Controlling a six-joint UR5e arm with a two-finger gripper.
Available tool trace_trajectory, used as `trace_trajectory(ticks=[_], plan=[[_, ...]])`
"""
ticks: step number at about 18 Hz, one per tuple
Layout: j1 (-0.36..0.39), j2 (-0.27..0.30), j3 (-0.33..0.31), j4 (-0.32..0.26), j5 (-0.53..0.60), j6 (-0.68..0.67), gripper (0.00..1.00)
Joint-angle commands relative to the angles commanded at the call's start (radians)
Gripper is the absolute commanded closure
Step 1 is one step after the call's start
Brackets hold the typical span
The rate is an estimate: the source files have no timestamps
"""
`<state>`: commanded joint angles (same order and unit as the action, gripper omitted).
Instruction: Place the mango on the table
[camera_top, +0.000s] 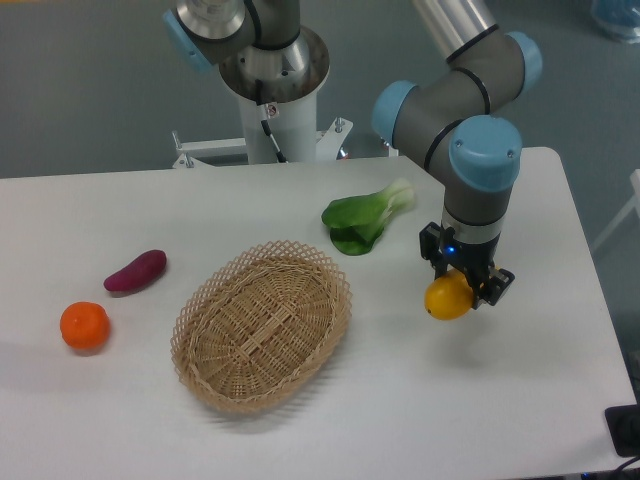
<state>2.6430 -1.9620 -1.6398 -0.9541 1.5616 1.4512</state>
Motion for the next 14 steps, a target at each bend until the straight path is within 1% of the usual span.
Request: trace_trajectory(ticks=[4,7,11,14], plan=[[0.003,-0.005,-0.003,0.0,-0.002,-0.012,0.66],[-0.006,-0.035,-0.006,0.012,-0.002,-0.054,0.66],[-0.035,-0.078,-0.012,0.112,0.0,-0.106,0.66],[-0.049,-0.107,-0.017,0.162,0.0,-0.126,0.66]])
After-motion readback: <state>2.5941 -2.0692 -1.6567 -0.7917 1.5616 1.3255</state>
